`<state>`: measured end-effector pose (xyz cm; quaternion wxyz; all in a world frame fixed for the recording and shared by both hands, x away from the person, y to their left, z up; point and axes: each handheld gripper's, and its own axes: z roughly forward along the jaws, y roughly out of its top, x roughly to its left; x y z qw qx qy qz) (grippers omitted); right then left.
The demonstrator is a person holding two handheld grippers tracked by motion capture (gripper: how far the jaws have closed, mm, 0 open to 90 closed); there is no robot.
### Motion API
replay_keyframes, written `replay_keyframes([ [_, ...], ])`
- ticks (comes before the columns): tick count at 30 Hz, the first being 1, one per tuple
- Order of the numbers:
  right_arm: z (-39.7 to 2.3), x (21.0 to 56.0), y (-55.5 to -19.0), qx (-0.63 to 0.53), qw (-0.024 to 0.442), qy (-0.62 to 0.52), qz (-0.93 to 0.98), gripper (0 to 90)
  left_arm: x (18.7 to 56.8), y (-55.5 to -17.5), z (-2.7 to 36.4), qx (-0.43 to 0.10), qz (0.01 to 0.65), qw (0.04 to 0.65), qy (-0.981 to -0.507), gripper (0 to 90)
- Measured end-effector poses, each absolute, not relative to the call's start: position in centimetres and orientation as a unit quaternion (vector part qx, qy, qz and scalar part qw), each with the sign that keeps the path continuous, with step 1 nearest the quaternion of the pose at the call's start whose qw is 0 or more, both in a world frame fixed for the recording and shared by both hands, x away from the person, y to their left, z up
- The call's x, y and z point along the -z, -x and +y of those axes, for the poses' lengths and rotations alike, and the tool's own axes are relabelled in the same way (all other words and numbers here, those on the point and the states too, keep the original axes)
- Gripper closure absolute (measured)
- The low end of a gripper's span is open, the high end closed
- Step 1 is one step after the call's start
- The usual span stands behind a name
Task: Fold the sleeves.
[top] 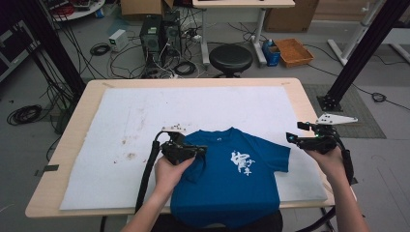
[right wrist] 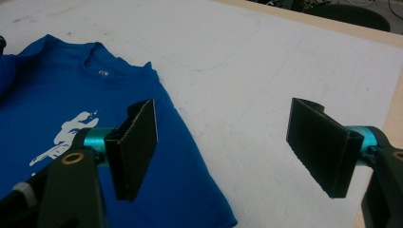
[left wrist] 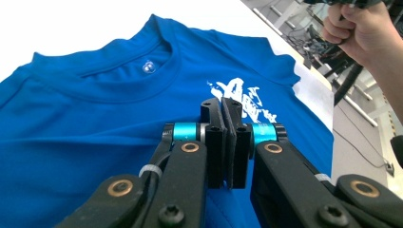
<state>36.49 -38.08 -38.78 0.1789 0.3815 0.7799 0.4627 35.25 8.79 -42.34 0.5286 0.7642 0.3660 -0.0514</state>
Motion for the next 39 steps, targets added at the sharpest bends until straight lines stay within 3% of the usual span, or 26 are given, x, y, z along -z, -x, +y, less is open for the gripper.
replay_keyframes([
  [4, -38.2, 39.0, -36.6, -0.46, 0.174, -0.38, 0.783, 27.6, 42.2, -35.2, 8.9, 0.05, 0.351, 0.544, -0.761, 62.8],
  [8, -38.6, 39.3, -36.6, -0.459, 0.171, -0.386, 0.782, 29.3, 41.5, -35.0, 9.5, 0.025, 0.352, 0.551, -0.756, 46.0],
  [14, -39.1, 39.9, -36.7, -0.449, 0.165, -0.392, 0.786, 38.1, 40.0, -34.0, 11.8, -0.018, 0.334, 0.56, -0.758, 41.7],
  [21, -39.3, 41.8, -36.9, -0.427, 0.14, -0.413, 0.792, 56.2, 39.7, -31.8, 16.3, -0.083, 0.332, 0.531, -0.775, 41.6],
  [29, -38.6, 42.9, -36.9, -0.397, 0.139, -0.426, 0.801, 65.6, 41.0, -31.5, 19.2, -0.092, 0.356, 0.53, -0.764, 41.6],
  [39, -38.5, 44.0, -37.2, -0.356, 0.133, -0.461, 0.802, 69.0, 41.4, -31.7, 19.9, -0.091, 0.362, 0.528, -0.763, 41.6],
])
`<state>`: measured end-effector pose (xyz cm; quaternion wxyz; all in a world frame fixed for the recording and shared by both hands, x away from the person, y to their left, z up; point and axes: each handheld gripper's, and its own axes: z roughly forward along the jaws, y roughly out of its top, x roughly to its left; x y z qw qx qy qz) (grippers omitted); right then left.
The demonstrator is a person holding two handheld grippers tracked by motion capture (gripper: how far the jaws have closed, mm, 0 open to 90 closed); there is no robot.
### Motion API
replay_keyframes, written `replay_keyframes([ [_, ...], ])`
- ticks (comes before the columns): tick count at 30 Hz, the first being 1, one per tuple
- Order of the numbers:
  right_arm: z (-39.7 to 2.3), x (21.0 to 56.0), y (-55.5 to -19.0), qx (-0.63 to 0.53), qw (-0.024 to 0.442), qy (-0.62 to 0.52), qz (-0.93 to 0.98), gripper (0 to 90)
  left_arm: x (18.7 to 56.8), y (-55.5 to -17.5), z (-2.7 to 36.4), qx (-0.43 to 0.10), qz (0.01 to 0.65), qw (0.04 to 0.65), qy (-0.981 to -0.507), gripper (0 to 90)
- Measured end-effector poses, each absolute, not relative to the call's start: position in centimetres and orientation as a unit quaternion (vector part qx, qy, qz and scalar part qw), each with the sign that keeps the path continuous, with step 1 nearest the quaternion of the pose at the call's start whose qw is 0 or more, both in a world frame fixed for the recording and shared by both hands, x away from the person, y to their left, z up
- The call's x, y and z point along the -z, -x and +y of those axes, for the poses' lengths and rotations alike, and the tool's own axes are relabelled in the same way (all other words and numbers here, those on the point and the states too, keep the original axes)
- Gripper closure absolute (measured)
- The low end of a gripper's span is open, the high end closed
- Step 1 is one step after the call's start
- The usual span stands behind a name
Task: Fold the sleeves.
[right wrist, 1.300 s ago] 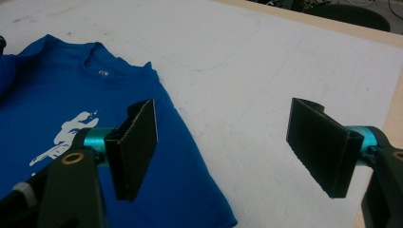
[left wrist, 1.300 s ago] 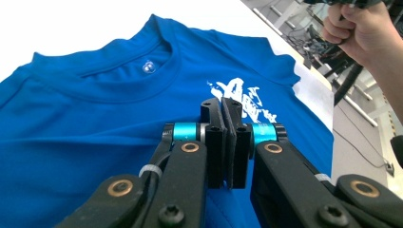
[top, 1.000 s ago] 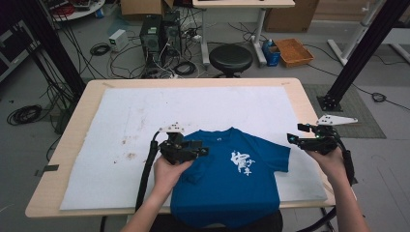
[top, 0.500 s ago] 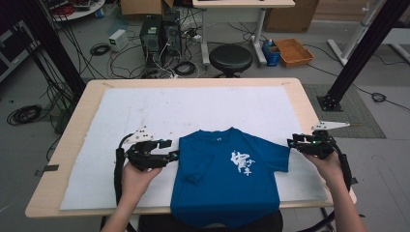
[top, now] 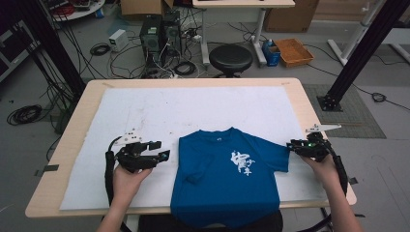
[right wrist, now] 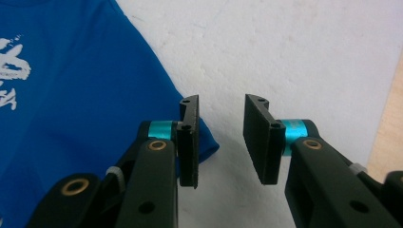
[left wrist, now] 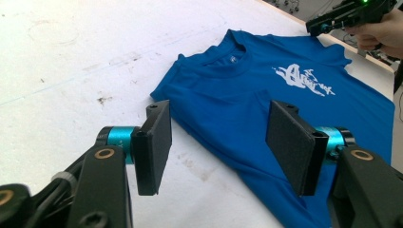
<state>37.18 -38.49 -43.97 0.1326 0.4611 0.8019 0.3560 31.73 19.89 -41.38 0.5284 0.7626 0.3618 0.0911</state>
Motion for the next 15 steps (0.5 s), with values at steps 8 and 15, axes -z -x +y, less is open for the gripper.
replay_keyframes([
  [8, -37.9, 44.1, -36.9, -0.347, 0.133, -0.446, 0.814, 89.0, 41.4, -31.7, 19.8, -0.09, 0.362, 0.529, -0.762, 41.6],
  [15, -36.3, 42.3, -36.3, -0.375, 0.133, -0.412, 0.82, 89.7, 41.4, -31.8, 19.6, -0.087, 0.359, 0.529, -0.764, 41.6],
])
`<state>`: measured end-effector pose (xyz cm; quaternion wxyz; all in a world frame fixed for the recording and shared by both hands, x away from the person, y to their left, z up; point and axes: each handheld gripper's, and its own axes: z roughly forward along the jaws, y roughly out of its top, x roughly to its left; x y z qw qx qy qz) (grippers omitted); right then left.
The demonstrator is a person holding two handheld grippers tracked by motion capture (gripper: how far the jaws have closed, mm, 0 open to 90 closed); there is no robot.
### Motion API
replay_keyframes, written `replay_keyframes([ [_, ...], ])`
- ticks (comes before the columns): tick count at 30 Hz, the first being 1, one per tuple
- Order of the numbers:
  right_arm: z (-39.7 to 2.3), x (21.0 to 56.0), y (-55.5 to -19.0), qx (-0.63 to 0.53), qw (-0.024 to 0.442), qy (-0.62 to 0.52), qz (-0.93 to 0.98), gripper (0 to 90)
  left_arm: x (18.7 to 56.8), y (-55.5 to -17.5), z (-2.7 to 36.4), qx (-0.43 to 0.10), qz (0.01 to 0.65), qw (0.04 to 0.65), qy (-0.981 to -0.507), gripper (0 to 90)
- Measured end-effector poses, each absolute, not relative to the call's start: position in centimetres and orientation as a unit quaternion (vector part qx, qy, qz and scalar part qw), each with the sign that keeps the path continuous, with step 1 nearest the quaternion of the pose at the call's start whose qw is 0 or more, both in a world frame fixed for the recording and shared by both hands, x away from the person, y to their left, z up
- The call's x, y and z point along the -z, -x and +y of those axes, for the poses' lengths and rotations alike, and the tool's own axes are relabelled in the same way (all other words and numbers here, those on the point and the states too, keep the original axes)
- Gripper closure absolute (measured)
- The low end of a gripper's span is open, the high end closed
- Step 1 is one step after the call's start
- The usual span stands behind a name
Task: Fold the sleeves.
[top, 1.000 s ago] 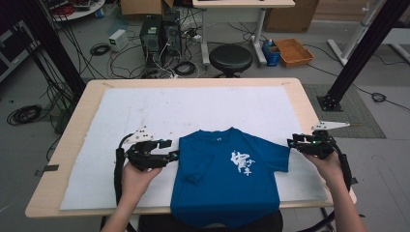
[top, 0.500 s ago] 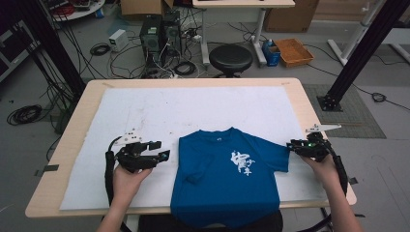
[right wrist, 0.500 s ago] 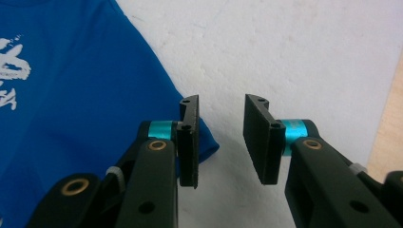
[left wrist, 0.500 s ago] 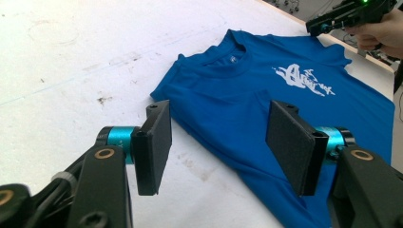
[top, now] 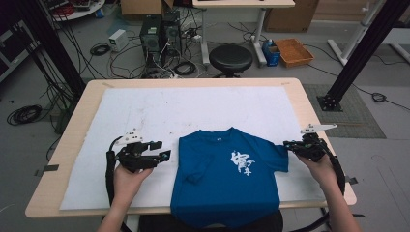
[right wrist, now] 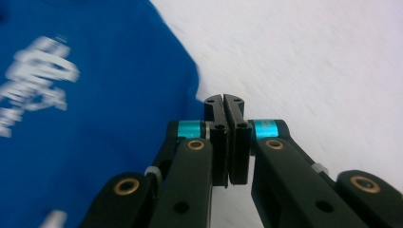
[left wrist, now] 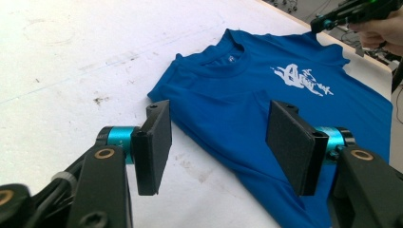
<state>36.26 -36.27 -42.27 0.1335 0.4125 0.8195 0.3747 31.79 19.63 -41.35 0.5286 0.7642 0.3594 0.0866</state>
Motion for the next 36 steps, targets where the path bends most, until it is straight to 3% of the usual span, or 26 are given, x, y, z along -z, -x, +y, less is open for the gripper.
replay_keyframes([
  [10, -31.5, 38.8, -35.0, -0.422, 0.115, -0.349, 0.829, 89.7, 41.5, -31.9, 19.6, -0.082, 0.36, 0.528, -0.765, 41.6],
  [15, -28.3, 37.6, -34.6, -0.415, 0.132, -0.338, 0.835, 89.7, 41.5, -32.2, 19.5, -0.078, 0.36, 0.528, -0.765, 41.6],
  [31, -21.3, 38.3, -35.1, -0.396, 0.122, -0.33, 0.848, 89.3, 41.7, -32.4, 18.8, -0.063, 0.353, 0.523, -0.773, 41.6],
  [33, -20.9, 38.8, -35.1, -0.4, 0.117, -0.327, 0.848, 80.2, 41.8, -32.4, 18.6, -0.062, 0.353, 0.522, -0.774, 41.6],
  [36, -21.6, 38.8, -34.8, -0.414, 0.116, -0.322, 0.844, 75.1, 41.8, -32.4, 18.6, -0.061, 0.353, 0.521, -0.775, 41.6],
])
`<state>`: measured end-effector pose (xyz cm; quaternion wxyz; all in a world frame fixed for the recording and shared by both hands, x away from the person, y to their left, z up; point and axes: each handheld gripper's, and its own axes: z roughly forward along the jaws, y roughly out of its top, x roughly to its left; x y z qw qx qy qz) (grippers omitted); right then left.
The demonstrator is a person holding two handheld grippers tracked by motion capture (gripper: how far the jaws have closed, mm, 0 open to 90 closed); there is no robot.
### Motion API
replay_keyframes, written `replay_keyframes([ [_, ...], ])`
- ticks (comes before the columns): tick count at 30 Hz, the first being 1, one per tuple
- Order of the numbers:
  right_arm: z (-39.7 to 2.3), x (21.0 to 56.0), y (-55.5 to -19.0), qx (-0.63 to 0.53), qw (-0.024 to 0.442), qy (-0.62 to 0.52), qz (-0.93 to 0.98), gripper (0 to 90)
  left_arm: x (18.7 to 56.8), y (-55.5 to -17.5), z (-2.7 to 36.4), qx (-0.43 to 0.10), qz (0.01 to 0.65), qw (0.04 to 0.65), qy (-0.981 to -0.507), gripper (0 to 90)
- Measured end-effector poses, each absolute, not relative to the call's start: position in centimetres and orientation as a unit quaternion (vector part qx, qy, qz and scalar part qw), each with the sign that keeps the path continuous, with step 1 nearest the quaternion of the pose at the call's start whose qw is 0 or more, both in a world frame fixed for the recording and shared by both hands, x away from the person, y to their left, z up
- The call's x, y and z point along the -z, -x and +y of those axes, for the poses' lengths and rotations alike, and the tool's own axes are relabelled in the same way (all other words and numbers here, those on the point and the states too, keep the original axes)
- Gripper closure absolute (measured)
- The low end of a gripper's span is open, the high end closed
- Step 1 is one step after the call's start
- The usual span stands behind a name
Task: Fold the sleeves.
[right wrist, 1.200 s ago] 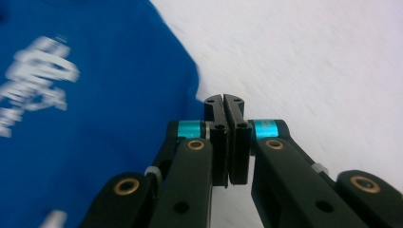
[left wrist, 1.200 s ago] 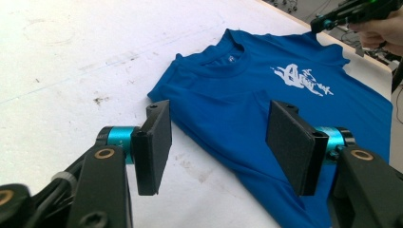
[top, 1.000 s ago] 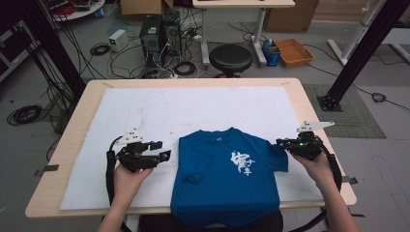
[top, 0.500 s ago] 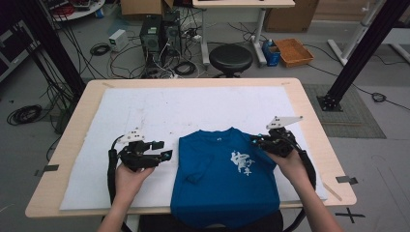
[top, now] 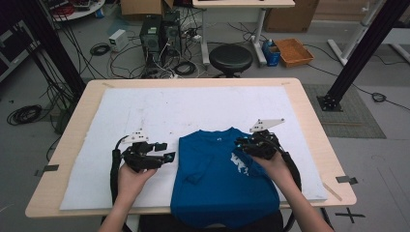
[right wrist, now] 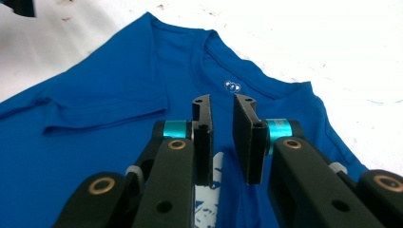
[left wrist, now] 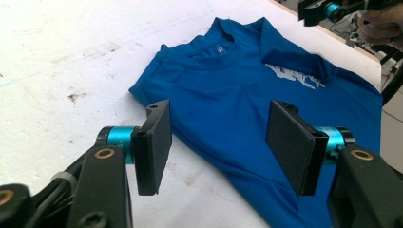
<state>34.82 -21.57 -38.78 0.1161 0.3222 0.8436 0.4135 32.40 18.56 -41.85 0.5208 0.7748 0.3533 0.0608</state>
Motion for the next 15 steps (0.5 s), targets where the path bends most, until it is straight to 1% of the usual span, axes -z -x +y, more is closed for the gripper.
replay_keyframes([
  [2, -22.0, 38.7, -34.6, -0.418, 0.119, -0.324, 0.84, 74.8, 41.9, -32.4, 18.6, -0.061, 0.354, 0.52, -0.775, 41.6],
  [4, -23.7, 38.6, -33.6, -0.427, 0.127, -0.331, 0.832, 74.4, 41.9, -32.4, 18.6, -0.061, 0.354, 0.519, -0.775, 41.6],
  [5, -23.7, 38.6, -33.6, -0.427, 0.127, -0.331, 0.832, 74.4, 41.9, -32.4, 18.6, -0.061, 0.355, 0.52, -0.775, 41.6],
  [6, -24.8, 38.8, -32.4, -0.429, 0.13, -0.333, 0.83, 74.1, 41.9, -32.4, 18.6, -0.061, 0.355, 0.52, -0.775, 41.6],
  [8, -25.6, 39.2, -31.2, -0.425, 0.137, -0.329, 0.832, 74.1, 41.9, -32.4, 18.5, -0.062, 0.355, 0.519, -0.775, 41.6],
  [12, -26.1, 40.1, -29.8, -0.415, 0.142, -0.328, 0.837, 72.7, 42.0, -32.5, 18.3, -0.059, 0.356, 0.518, -0.776, 41.6],
  [13, -26.2, 40.9, -29.3, -0.407, 0.142, -0.329, 0.84, 70.0, 42.0, -32.4, 18.3, -0.06, 0.356, 0.517, -0.776, 41.6],
  [15, -26.2, 41.2, -29.3, -0.404, 0.138, -0.33, 0.842, 70.0, 42.0, -32.5, 18.1, -0.059, 0.352, 0.516, -0.778, 41.5],
])
